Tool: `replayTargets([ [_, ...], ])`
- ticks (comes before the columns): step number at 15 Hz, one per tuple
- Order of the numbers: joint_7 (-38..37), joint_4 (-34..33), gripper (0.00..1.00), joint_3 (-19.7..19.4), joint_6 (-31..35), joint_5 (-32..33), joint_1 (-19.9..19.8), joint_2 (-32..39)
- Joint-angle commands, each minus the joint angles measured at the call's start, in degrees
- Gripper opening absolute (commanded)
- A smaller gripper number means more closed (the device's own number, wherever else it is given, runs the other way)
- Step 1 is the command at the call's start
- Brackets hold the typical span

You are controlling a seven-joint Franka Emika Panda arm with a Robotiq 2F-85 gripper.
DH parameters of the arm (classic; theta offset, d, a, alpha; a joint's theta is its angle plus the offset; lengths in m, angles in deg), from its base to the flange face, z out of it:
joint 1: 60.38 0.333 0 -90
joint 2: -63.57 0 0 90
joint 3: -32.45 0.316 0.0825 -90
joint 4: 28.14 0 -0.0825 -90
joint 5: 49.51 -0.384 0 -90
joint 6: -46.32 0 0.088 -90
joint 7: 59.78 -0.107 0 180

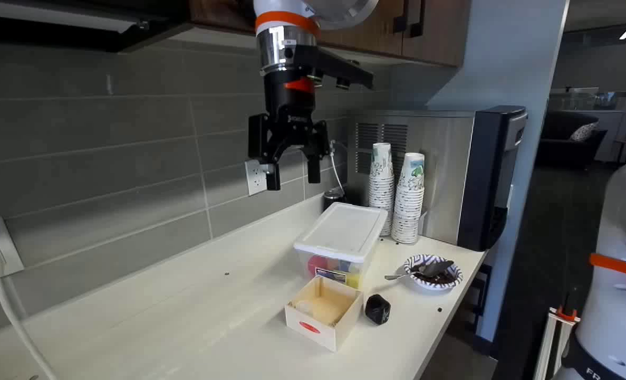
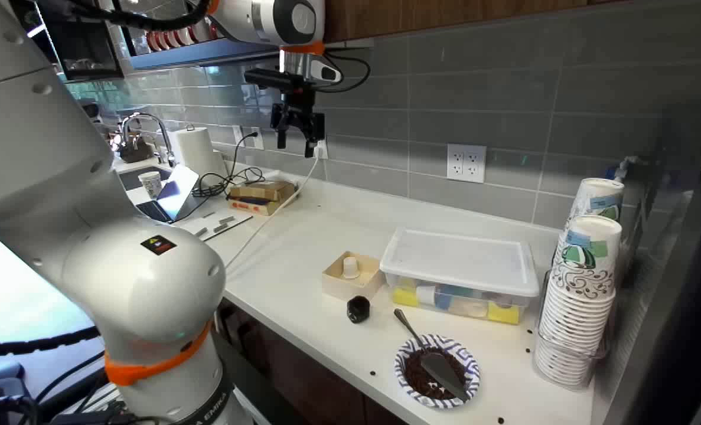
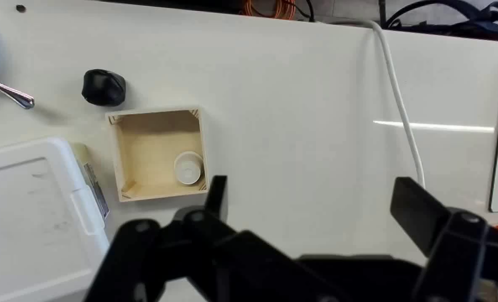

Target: Remove the coffee pod from the brown box, then put the black object in the brown box

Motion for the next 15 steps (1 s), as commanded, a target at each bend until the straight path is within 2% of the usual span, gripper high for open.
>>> replayTargets([
  [1,0.0,-0.1,1.00,0.2,-0.1,0.0,-0.2,0.0],
  [7,0.0,-0.1,1.00,0.2,-0.1,0.0,-0.2,0.0],
  [12,-6.3,3.9,1.00,0.7,-0.5,2.1,-1.0,-3.0],
  [15,-12.9,7.5,1.00,1.1,-0.5,6.0,-2.5,-5.8],
])
